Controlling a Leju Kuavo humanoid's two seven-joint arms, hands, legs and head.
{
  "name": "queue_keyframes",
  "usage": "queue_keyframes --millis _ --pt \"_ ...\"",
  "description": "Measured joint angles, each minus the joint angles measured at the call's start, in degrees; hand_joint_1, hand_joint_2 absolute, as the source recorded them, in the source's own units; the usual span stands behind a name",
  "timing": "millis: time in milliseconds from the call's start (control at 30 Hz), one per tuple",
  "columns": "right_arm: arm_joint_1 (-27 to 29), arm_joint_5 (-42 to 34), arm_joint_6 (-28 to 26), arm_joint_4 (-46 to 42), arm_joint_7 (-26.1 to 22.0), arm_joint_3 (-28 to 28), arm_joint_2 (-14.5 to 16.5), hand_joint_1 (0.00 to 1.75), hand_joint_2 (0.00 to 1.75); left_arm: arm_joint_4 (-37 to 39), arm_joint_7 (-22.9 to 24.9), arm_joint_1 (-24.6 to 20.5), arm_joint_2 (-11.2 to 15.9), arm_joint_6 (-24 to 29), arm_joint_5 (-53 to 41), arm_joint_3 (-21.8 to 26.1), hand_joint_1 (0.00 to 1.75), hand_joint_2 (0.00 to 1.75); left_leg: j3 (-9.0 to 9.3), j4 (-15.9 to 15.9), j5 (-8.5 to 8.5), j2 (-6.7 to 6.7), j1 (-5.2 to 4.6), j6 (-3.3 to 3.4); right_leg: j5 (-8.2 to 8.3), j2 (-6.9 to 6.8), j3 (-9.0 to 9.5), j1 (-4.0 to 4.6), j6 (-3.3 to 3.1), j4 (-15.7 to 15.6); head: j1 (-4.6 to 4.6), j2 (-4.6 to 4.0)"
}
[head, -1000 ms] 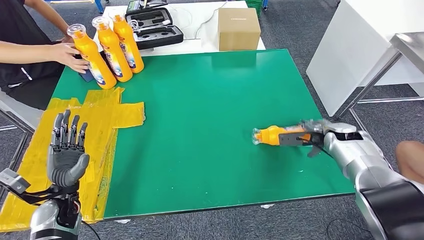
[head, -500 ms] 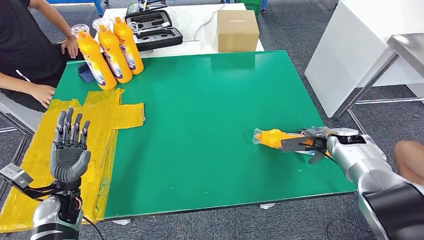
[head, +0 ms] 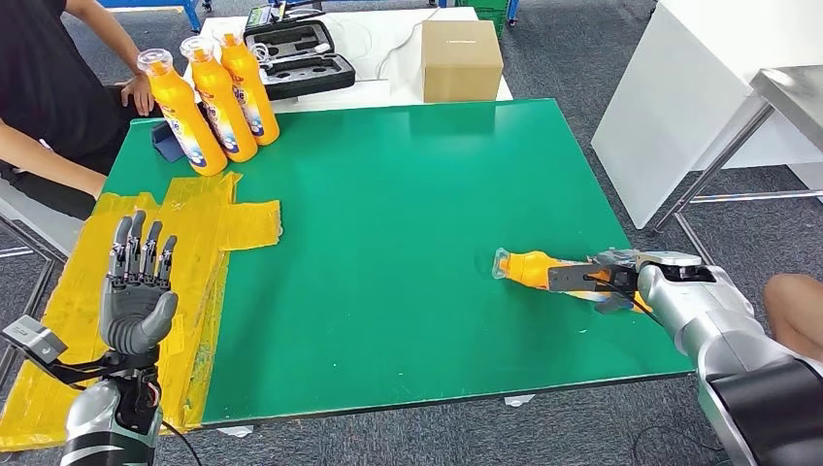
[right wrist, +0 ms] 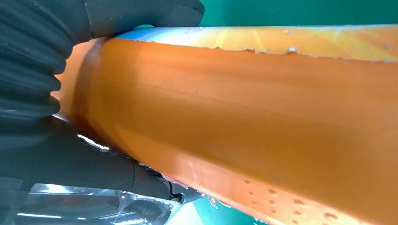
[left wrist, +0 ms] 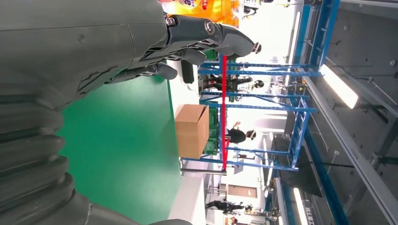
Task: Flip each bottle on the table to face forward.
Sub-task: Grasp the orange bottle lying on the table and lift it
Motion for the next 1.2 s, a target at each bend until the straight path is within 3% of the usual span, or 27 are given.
queue_keyframes --millis 233,400,533,833,1200 --pt "0.21 -1.23 -0.96 0.0 -0.01 -0.3 0.01 1.75 1.75 0.13 0.02 -0.15 0.0 0.0 0.05 0.01 0.0 1.75 0.04 0.0 0.0 0.0 0.0 0.0 0.01 0.0 0.11 0.01 0.0 0.01 0.01 0.0" --pt "1.5 -8.03 -8.74 -0.47 -0.82 -3.39 1.03 1.75 1.75 0.14 2.68 1.07 0.24 -0.87 0.82 0.01 0.0 1.75 -0.08 -0.03 -0.01 0.05 -0.01 0.0 0.07 0.03 0.11 0.01 -0.04 0.04 0.01 0.0" --pt "3.65 -17.55 -17.86 -3.84 -3.9 -8.78 5.65 1.75 1.75 -0.23 4.55 4.13 -0.3 -3.56 2.64 -1.21 0.0 1.75 -0.28 -0.03 -0.01 0.5 -0.01 -0.02 0.24 0.43 -0.33 0.02 -0.14 0.06 -0.03 0.0" --pt "9.9 -33.77 -18.89 -22.9 -7.95 -17.49 19.57 1.75 1.75 1.38 2.61 5.45 -6.13 -0.71 1.07 -11.41 0.0 1.75 -0.79 -0.01 0.13 0.22 0.15 -0.08 0.21 0.18 -0.74 0.14 -0.21 0.11 -0.02 0.0" --pt "15.47 -36.45 -18.92 -35.37 -8.11 -18.15 25.03 1.75 1.75 1.36 1.78 5.49 -7.74 1.46 -1.03 -16.35 0.0 1.75 -0.96 -0.02 0.11 0.16 0.1 -0.07 0.16 0.14 -0.87 0.09 -0.13 0.09 -0.01 0.0"
